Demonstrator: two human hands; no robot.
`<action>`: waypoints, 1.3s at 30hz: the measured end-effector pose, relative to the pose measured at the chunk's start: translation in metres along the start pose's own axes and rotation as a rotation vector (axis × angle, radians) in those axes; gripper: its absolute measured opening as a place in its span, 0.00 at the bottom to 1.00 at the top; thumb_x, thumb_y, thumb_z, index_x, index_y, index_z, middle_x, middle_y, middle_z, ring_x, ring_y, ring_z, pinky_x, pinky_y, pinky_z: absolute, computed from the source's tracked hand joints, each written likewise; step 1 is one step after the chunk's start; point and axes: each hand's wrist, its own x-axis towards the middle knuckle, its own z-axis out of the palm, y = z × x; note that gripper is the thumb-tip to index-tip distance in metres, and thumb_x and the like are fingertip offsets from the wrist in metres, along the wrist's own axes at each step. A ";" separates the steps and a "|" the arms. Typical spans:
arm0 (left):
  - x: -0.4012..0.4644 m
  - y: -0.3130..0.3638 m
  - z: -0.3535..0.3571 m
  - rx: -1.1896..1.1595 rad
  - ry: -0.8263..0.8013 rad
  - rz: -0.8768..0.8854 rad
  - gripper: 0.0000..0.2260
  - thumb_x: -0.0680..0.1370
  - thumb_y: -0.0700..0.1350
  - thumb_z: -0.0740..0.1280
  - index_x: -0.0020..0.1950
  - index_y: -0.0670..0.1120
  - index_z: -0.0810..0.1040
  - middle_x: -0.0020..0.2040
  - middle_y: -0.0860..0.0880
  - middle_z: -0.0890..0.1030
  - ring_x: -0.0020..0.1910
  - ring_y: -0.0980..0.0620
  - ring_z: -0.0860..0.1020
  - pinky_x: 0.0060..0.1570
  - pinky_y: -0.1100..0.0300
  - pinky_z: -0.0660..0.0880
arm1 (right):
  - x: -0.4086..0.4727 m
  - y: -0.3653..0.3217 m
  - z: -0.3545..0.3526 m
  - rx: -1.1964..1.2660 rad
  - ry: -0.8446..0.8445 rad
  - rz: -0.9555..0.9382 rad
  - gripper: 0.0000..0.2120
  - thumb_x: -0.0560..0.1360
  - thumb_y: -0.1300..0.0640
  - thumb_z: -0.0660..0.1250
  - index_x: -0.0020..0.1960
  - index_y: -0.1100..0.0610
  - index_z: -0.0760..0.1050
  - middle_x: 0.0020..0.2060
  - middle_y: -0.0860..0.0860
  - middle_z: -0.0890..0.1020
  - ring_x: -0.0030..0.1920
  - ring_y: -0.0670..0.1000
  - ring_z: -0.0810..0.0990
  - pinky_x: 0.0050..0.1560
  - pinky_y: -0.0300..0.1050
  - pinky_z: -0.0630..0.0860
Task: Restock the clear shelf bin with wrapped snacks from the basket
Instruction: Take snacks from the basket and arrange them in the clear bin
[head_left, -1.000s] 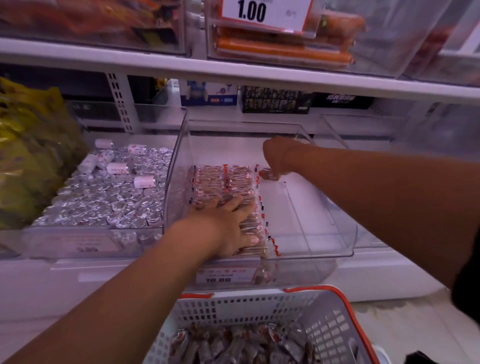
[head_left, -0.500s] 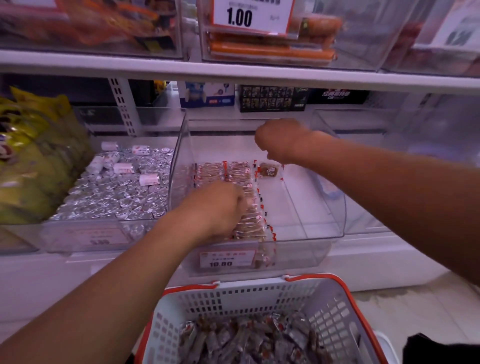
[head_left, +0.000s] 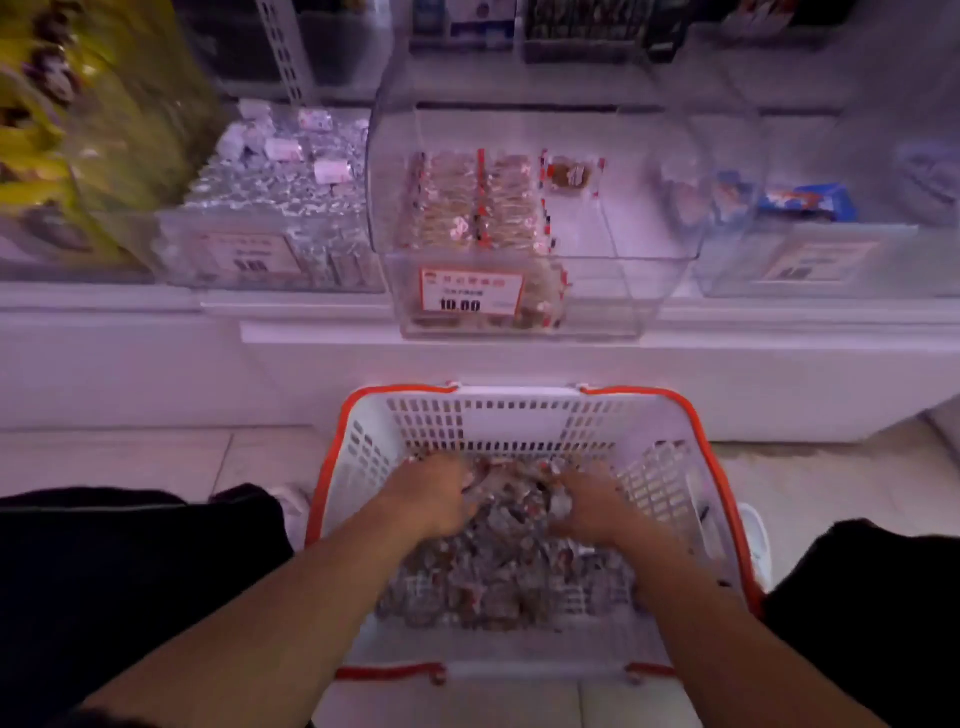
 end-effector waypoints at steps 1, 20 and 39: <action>0.003 -0.015 0.031 -0.138 -0.088 -0.135 0.25 0.78 0.56 0.65 0.71 0.44 0.71 0.70 0.40 0.73 0.68 0.40 0.73 0.64 0.48 0.72 | 0.003 0.017 0.020 0.039 -0.119 0.120 0.30 0.76 0.51 0.69 0.74 0.59 0.65 0.67 0.57 0.75 0.67 0.57 0.73 0.61 0.41 0.66; 0.082 -0.028 0.183 -0.802 0.128 -0.870 0.29 0.73 0.52 0.75 0.69 0.48 0.68 0.69 0.37 0.69 0.63 0.36 0.73 0.63 0.50 0.74 | 0.095 0.044 0.125 -0.129 0.123 0.049 0.33 0.66 0.38 0.74 0.67 0.43 0.67 0.64 0.58 0.68 0.59 0.64 0.76 0.59 0.53 0.77; 0.063 -0.023 0.181 -1.246 0.350 -1.018 0.28 0.73 0.35 0.73 0.68 0.48 0.66 0.62 0.43 0.77 0.50 0.46 0.74 0.53 0.61 0.71 | 0.071 0.063 0.110 0.935 0.110 0.379 0.07 0.79 0.63 0.66 0.54 0.65 0.78 0.50 0.56 0.81 0.40 0.53 0.79 0.42 0.53 0.81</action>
